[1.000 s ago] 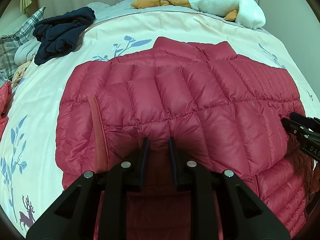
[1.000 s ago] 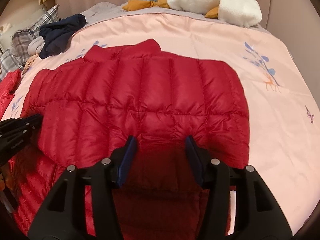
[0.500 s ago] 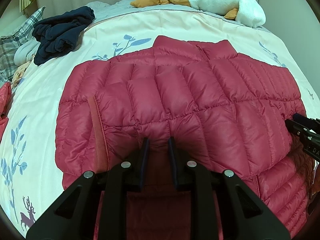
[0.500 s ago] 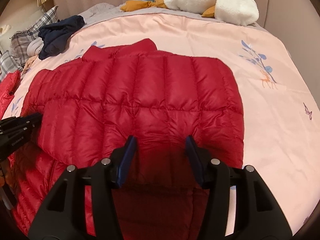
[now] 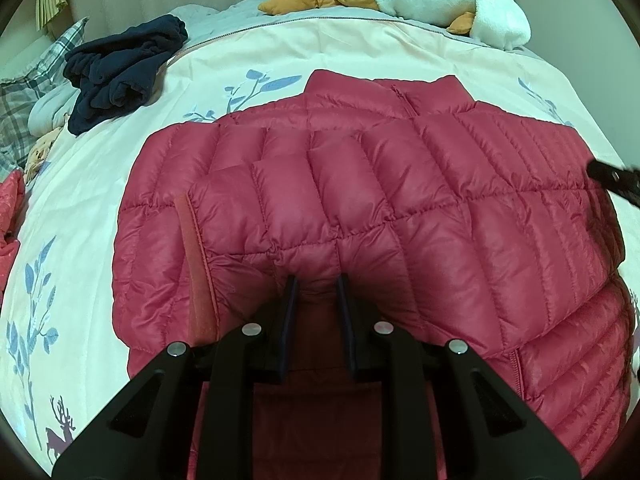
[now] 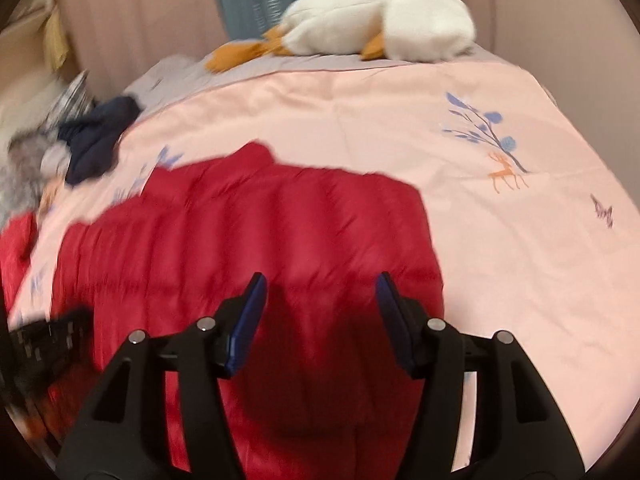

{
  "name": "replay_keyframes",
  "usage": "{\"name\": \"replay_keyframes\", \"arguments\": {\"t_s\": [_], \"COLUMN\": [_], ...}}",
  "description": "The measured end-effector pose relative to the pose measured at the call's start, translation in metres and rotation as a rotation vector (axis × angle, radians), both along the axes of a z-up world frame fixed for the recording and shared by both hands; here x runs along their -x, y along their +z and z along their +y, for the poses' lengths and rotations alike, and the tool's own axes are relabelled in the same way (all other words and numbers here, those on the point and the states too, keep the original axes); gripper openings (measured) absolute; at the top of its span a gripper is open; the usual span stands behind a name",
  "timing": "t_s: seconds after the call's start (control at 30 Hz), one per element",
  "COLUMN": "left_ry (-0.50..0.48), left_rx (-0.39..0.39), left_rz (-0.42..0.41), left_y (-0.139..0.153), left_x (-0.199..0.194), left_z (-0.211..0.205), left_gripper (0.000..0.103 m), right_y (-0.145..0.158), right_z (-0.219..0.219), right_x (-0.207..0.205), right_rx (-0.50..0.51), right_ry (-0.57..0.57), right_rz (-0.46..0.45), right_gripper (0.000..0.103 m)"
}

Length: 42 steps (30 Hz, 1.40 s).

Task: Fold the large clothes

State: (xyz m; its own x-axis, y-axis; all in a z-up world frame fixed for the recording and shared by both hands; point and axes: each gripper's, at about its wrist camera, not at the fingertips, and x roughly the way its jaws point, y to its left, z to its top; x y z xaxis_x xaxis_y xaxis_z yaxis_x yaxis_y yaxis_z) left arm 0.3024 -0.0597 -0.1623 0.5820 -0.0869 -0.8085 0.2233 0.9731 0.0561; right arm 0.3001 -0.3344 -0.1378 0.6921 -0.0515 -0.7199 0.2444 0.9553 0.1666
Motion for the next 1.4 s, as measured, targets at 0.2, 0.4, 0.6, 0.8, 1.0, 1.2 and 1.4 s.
{"name": "replay_keyframes", "arguments": {"t_s": [0.2,0.4,0.6,0.8,1.0,1.2,1.4], "left_ry": [-0.006,-0.004,-0.003,0.002,0.088,0.125,0.09], "left_rx": [0.001,0.004,0.005,0.007,0.056,0.128,0.081], "left_rz": [-0.002,0.002,0.007,0.013,-0.038,-0.092,-0.079], "left_y": [0.0,-0.001,-0.001,0.001,0.017,0.043,0.043], "left_x": [0.0,0.0,-0.001,-0.004,0.008,0.038,0.055], "left_z": [0.0,0.001,0.001,0.002,0.018,0.046,0.048], "left_gripper": [0.022,0.022,0.022,0.023,0.059,0.077,0.077], "right_y": [-0.022,-0.028,-0.005,-0.027,-0.009,0.02,0.01], "right_z": [-0.009,-0.01,-0.011,-0.008,-0.001,0.017,0.025], "right_x": [-0.031,-0.038,-0.026,-0.053,-0.031,0.028,0.054], "right_rx": [-0.004,-0.016,0.022,0.065,0.074,0.15,0.15], "right_ry": [-0.027,-0.011,-0.02,-0.016,-0.005,0.079,0.128], "right_rz": [0.084,0.131,0.036,0.16,0.09,-0.009,0.03], "right_gripper": [0.059,0.061,0.058,0.06,0.059,0.059,0.064]}}
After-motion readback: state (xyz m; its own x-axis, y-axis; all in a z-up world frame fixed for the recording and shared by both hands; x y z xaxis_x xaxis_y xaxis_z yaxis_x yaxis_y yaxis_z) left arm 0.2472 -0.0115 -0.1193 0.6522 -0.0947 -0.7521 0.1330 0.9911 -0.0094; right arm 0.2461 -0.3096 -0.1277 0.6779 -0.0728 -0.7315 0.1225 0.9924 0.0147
